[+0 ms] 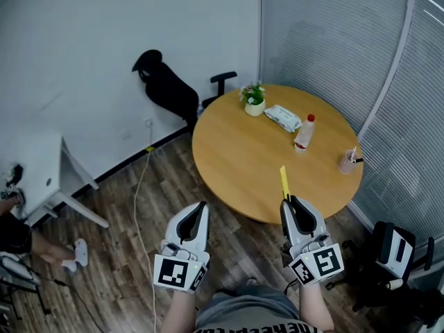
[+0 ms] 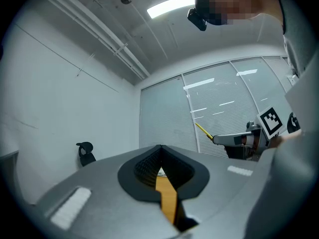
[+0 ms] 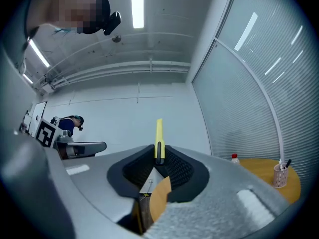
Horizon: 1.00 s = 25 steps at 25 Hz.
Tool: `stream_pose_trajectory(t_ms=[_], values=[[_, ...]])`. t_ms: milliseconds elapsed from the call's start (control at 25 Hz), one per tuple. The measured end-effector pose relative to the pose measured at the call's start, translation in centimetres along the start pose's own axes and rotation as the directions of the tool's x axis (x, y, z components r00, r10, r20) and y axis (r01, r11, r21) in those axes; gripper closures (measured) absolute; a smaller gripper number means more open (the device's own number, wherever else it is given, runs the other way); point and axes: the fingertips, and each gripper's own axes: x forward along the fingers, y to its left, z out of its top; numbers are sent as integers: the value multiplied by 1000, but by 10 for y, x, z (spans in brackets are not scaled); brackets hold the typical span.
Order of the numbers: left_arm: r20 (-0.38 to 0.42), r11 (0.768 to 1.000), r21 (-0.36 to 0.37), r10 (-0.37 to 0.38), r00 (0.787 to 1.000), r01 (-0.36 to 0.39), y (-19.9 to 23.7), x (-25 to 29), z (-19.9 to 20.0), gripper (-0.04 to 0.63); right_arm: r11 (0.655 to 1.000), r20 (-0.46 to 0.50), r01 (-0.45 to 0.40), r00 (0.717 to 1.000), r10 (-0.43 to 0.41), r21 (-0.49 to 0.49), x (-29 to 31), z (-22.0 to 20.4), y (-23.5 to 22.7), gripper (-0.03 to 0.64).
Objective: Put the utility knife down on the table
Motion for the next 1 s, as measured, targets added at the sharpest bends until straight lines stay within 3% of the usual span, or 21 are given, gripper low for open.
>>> stream_pose_trajectory(t_ms=[600, 1000], values=[[-19, 999, 16, 46, 999, -46, -6, 25, -9, 583, 995, -2, -87, 996, 87, 48, 27, -11, -24, 551], [-34, 1000, 7, 21, 999, -21, 28, 57, -22, 583, 997, -3, -60, 998, 60, 57, 69, -20, -34, 551]])
